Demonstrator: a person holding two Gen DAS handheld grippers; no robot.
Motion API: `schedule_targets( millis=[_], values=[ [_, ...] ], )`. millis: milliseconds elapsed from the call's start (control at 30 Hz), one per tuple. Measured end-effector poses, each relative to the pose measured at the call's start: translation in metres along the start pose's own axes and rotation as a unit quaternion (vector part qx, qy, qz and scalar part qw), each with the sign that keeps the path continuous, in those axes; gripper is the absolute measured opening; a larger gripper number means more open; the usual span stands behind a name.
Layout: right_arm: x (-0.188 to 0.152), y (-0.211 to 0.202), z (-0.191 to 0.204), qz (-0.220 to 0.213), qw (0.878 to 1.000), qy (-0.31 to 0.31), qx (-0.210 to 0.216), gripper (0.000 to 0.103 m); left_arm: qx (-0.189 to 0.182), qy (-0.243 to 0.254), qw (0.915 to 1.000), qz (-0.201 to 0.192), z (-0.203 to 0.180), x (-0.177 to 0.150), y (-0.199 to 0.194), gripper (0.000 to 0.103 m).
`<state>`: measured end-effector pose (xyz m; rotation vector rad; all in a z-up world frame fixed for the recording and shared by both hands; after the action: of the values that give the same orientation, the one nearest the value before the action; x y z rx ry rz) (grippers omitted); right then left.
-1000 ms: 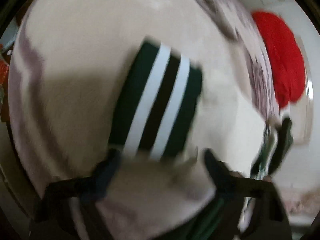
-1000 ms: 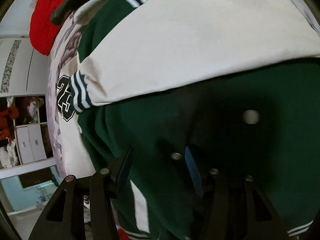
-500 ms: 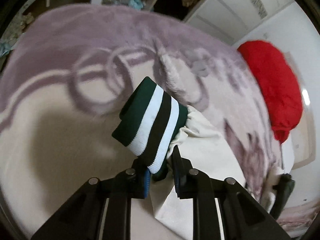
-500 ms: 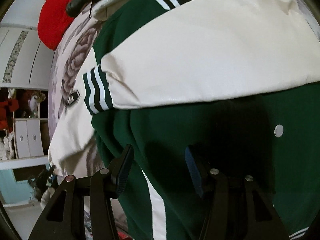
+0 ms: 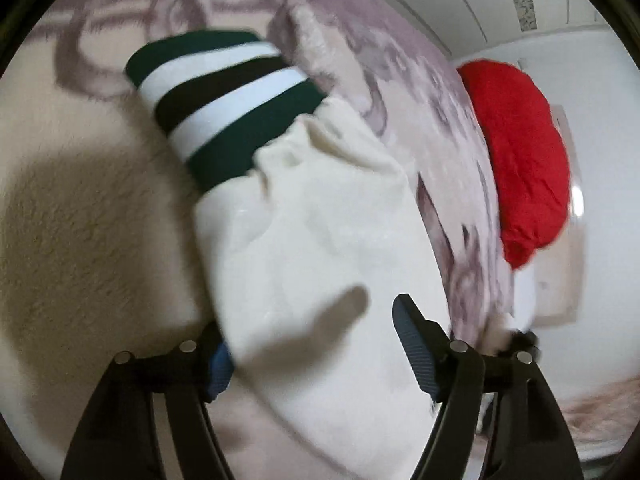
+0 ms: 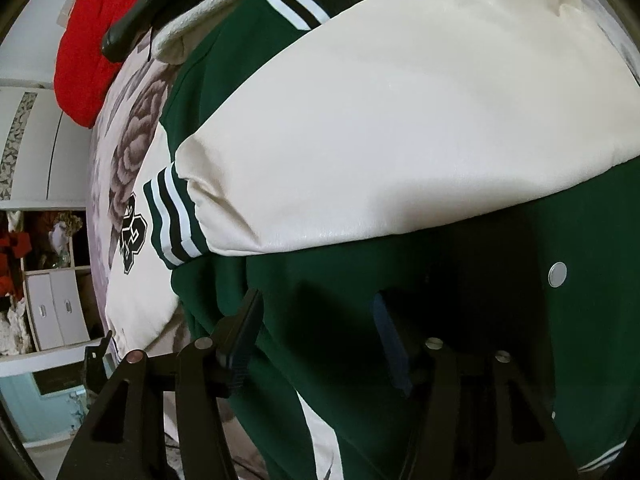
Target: Fold large clothes
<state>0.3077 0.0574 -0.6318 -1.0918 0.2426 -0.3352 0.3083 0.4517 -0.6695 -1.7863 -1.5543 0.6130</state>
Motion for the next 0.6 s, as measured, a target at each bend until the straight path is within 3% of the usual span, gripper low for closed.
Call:
schedule_targets(
  millis=[33, 67, 100, 167, 233, 300, 367, 400, 467, 600],
  values=[
    [0.001, 0.001, 0.002, -0.001, 1.0, 0.004, 0.0, 0.06, 0.007, 0.005, 0.9998, -0.021, -0.005, 0.005, -0.001, 0.063],
    [0.002, 0.0, 0.0, -0.002, 1.0, 0.01, 0.0, 0.06, 0.017, 0.016, 0.999, -0.039, -0.012, 0.01, -0.003, 0.026],
    [0.003, -0.002, 0.0, -0.003, 1.0, 0.013, -0.001, 0.06, 0.034, 0.031, 0.998, -0.045, -0.017, 0.012, -0.004, 0.008],
    [0.008, -0.009, 0.0, -0.01, 1.0, 0.012, -0.011, 0.06, 0.037, 0.068, 0.9947, -0.068, -0.039, 0.017, -0.018, 0.006],
    [0.017, -0.019, -0.006, -0.021, 0.997, -0.013, -0.067, 0.066, 0.049, 0.131, 0.9854, -0.097, -0.07, 0.017, -0.038, 0.005],
    [0.031, -0.03, -0.015, -0.037, 0.981, -0.067, -0.176, 0.08, 0.057, 0.191, 0.9723, -0.123, -0.103, 0.009, -0.061, 0.004],
    [0.05, -0.045, -0.017, -0.072, 0.959, -0.11, -0.252, 0.08, 0.054, 0.238, 0.9591, -0.143, -0.136, 0.002, -0.076, 0.004],
    [0.059, -0.048, -0.016, -0.083, 0.952, -0.123, -0.269, 0.081, 0.056, 0.265, 0.9503, -0.154, -0.155, -0.006, -0.086, 0.004],
    [0.073, -0.05, -0.015, -0.093, 0.945, -0.14, -0.279, 0.082, 0.037, 0.306, 0.9375, -0.161, -0.197, -0.025, -0.097, 0.003],
    [0.088, -0.051, -0.03, -0.08, 0.966, -0.111, -0.218, 0.082, -0.001, 0.391, 0.9088, -0.147, -0.278, -0.105, -0.113, 0.003]
  ],
)
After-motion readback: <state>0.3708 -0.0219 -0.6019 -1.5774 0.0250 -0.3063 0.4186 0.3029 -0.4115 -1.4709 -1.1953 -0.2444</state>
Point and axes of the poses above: each gripper's, at about its wrist camera, not at the fingertips, and y roughly the way its jaws point, z to its left, x to its top, the point moved 10 cm from there along y, roughly the way its jaws point, and after that the axes turned 2 degrees about -y, right-handed, at the moved point
